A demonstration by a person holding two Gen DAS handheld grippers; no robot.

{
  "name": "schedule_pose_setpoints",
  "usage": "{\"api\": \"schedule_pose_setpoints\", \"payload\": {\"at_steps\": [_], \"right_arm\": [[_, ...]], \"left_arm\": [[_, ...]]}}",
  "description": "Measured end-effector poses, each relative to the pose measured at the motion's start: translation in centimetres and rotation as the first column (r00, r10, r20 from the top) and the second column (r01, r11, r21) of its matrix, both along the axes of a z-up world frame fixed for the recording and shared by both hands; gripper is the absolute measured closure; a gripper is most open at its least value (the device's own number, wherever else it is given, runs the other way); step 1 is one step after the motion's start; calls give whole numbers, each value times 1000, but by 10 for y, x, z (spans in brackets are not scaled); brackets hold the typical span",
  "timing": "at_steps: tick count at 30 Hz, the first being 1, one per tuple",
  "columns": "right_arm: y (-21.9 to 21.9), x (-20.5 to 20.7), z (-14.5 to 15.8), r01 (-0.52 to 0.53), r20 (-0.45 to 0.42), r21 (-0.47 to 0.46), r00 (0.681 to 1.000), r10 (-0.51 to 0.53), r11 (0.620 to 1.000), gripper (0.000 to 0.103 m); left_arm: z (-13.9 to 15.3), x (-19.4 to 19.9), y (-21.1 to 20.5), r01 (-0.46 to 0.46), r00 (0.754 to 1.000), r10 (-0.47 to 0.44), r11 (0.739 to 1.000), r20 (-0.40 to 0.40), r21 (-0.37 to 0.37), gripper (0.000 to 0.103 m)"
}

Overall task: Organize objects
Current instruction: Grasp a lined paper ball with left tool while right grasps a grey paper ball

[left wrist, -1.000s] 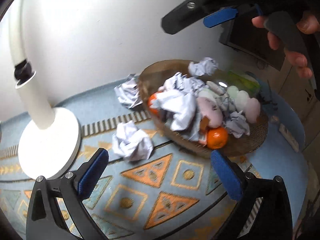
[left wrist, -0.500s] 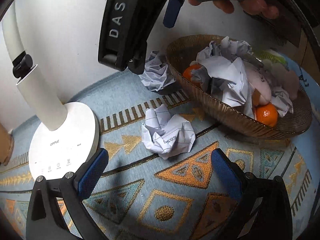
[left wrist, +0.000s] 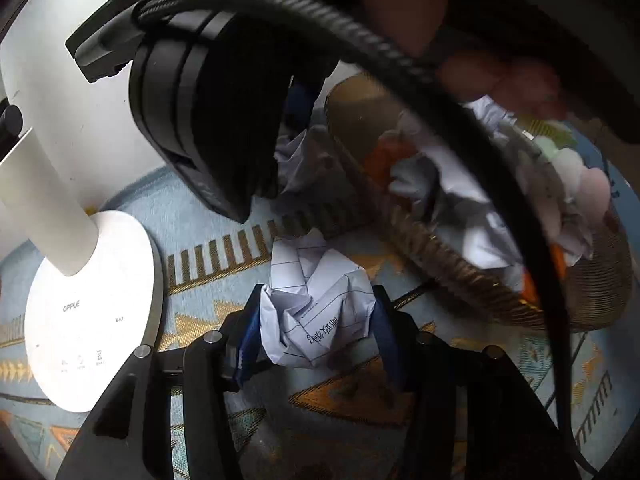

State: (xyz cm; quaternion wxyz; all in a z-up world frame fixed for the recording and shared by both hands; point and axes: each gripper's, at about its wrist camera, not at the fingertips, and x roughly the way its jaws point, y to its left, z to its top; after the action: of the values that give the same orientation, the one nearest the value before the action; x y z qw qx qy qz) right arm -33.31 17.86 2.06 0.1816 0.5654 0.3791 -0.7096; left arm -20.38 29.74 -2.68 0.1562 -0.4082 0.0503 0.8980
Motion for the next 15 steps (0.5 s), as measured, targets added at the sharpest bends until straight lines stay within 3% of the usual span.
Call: {"api": "schedule_pose_setpoints", "payload": {"at_steps": [4,8,11,15], "right_arm": [[6,1,29,22,-100,-80,995,-30,997,62],[14,4,56,51,-121,-171,990,-73,984,62],[19,9,73,62,-143,-226,985,-96,972,62],[26,19,93,70,-158,-267,981,-115,961,62]], "left_arm": [[0,7,2,-49,998,49,999,-47,-1,57],[-2,17,2,-78,995,76,997,-63,-17,57],[-7,24,4,-109,992,103,992,-77,-70,57],[-12,29,1,-156,986,152,985,-65,-69,57]]}}
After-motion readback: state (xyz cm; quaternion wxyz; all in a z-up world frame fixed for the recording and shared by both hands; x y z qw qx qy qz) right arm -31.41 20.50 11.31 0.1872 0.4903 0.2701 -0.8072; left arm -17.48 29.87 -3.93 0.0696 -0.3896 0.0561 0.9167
